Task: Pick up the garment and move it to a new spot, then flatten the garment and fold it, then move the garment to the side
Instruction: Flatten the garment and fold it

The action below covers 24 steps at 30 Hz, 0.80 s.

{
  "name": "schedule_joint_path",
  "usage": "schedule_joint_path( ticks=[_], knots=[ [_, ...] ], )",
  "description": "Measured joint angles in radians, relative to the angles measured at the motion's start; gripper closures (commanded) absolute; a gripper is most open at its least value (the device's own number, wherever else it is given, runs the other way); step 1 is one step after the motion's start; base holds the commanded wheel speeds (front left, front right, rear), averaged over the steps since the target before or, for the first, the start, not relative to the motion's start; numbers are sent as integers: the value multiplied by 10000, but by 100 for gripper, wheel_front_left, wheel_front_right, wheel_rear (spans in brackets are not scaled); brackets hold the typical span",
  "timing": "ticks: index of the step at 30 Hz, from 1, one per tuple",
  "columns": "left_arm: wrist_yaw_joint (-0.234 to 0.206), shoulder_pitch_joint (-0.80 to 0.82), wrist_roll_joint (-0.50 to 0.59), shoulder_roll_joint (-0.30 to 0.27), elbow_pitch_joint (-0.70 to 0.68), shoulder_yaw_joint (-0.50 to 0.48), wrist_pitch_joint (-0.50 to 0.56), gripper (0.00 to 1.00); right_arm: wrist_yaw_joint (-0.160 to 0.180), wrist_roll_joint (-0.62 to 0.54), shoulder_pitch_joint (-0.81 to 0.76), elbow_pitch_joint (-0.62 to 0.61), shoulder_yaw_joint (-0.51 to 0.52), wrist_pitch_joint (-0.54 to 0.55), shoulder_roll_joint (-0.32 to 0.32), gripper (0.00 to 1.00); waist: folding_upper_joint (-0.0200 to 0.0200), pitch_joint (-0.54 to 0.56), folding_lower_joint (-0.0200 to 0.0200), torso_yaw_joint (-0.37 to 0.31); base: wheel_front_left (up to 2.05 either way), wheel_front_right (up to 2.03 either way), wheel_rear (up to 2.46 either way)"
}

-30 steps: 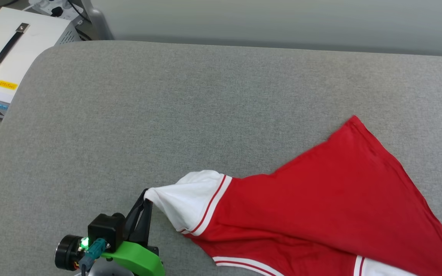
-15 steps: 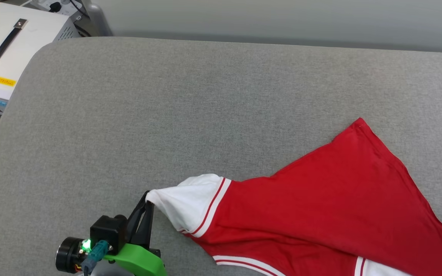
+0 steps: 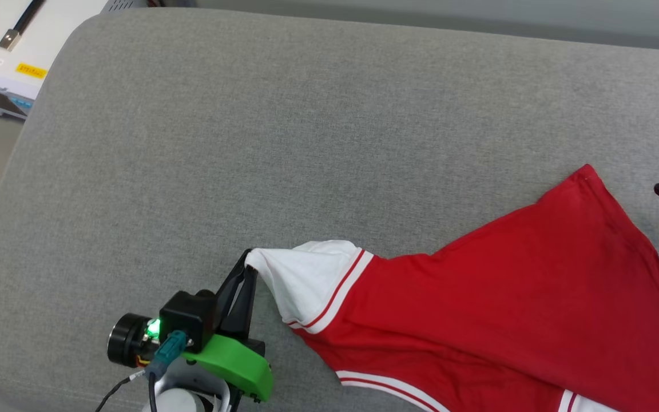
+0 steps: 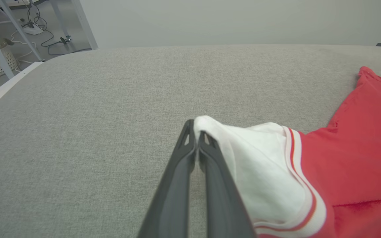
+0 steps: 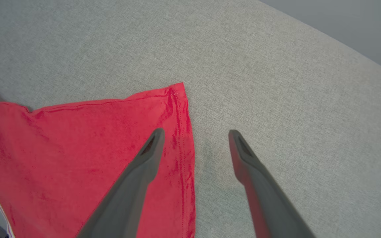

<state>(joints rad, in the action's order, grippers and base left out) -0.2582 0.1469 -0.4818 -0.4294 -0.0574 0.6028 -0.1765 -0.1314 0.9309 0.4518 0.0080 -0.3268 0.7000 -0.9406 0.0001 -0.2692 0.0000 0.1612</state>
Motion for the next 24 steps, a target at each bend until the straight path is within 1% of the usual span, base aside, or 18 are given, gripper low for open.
schedule_joint_path(
  ticks=[3,6,10,13,15,17,19,20,21,22,24],
  knots=[
    [96,302,63,153,117,92,-79,100,0,-393,1126,698,-686,673,671,0,0,-255,0,194,0,0,0],
    [173,576,105,295,205,163,-92,100,0,-838,1887,1467,-1285,982,1020,0,0,-484,0,392,0,0,0],
    [272,888,150,466,364,244,-180,100,0,-980,2383,2562,-1779,1020,1450,0,0,-775,0,642,0,0,0],
    [347,1073,157,558,529,270,-270,100,0,-966,2487,3325,-2088,796,1758,0,0,-1003,1,830,0,0,0],
    [382,1135,157,604,660,272,-301,100,0,-1001,2499,3601,-2403,696,1776,0,0,-1107,0,943,0,0,0],
    [433,1169,157,625,788,272,-372,100,0,-1053,2567,3758,-2738,698,1567,0,0,-1192,0,1033,0,0,0],
    [451,1195,155,631,928,259,-407,100,0,-988,2652,3883,-2934,696,1488,0,-1,-1261,0,1097,0,0,0],
    [493,1214,151,631,995,244,-435,100,-2,-968,2699,3891,-3012,640,1448,40,0,-1271,0,1108,0,0,0],
    [520,1218,146,631,1032,230,-445,100,-2,-949,2720,3908,-3057,527,1440,91,0,-1271,0,1104,0,0,0],
    [527,1219,144,629,1108,207,-479,100,-2,-913,2756,3944,-3137,213,1429,100,0,-1257,0,1085,0,0,0],
    [533,1220,142,631,1214,192,-514,100,-2,-825,2785,4027,-3212,-330,1465,100,-1,-1196,0,1045,0,0,0]
  ],
)
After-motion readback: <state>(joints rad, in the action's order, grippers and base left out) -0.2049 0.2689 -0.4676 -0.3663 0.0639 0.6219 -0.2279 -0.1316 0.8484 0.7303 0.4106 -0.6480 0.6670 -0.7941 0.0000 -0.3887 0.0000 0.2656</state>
